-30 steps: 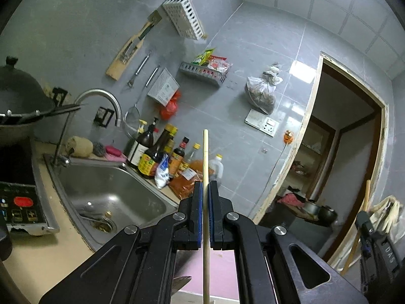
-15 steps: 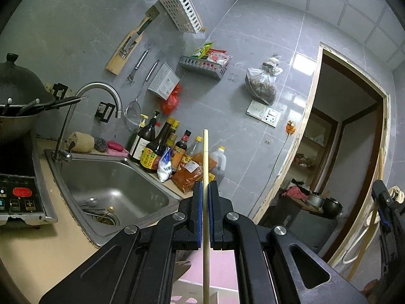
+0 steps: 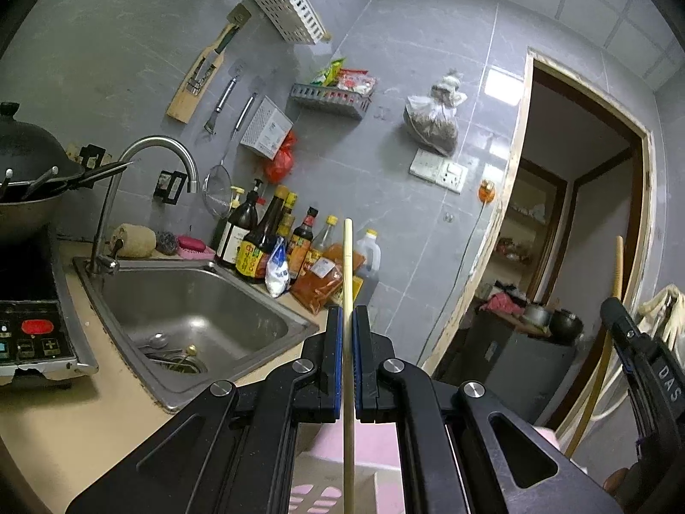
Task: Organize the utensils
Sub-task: 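Lift the chopstick with the left tool while the right tool carries its chopstick to the caddy, then lower the chopsticks into the caddy and open both tools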
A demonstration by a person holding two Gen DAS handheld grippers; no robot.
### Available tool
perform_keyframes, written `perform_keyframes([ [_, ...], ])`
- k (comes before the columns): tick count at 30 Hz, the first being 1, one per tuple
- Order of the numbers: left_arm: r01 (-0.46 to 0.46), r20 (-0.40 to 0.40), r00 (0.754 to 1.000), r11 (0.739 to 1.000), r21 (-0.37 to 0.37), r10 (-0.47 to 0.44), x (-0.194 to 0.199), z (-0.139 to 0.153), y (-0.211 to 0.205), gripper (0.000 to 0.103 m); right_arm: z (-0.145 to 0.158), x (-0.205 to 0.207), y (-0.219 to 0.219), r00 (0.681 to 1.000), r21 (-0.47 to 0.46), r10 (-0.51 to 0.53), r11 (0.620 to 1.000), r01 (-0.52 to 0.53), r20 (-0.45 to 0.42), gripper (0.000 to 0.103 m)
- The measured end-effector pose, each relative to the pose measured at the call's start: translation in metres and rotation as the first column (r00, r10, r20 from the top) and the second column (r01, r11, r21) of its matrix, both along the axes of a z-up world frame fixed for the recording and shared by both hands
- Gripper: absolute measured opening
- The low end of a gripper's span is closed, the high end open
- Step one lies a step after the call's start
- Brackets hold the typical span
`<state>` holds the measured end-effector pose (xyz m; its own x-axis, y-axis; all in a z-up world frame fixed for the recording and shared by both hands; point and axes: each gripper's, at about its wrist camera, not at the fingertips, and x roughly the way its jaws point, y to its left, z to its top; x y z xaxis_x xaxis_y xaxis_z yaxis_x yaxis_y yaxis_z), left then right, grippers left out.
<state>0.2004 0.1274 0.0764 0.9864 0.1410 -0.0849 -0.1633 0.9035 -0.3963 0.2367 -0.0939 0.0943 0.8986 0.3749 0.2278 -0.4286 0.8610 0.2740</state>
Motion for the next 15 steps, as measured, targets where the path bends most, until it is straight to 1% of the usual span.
perform_keyframes([
  [4,0.03,-0.066,0.997,0.999,0.034,-0.027,0.0,-0.003,-0.002,0.002,-0.009,-0.004,0.002,0.997,-0.095,0.042,0.994,-0.047,-0.059,0.005],
  [7,0.058,-0.091,0.994,0.997,0.049,-0.053,-0.004,-0.005,-0.005,0.002,-0.014,-0.006,0.001,0.992,-0.145,0.072,0.986,-0.087,-0.104,0.006],
  [9,0.069,-0.105,0.993,0.995,0.065,-0.062,-0.008,-0.008,-0.008,0.002,-0.018,-0.008,-0.001,0.986,-0.167,0.095,0.979,-0.117,-0.135,0.007],
  [12,0.092,-0.125,0.989,0.989,0.113,-0.078,-0.016,-0.012,-0.017,0.002,-0.022,-0.014,-0.004,0.981,-0.196,0.111,0.97,-0.142,-0.161,0.008],
  [15,0.137,-0.152,0.981,0.985,0.106,-0.12,-0.017,-0.018,-0.022,0.003,-0.026,-0.018,-0.006,0.972,-0.217,0.126,0.961,-0.169,-0.2,0.008],
])
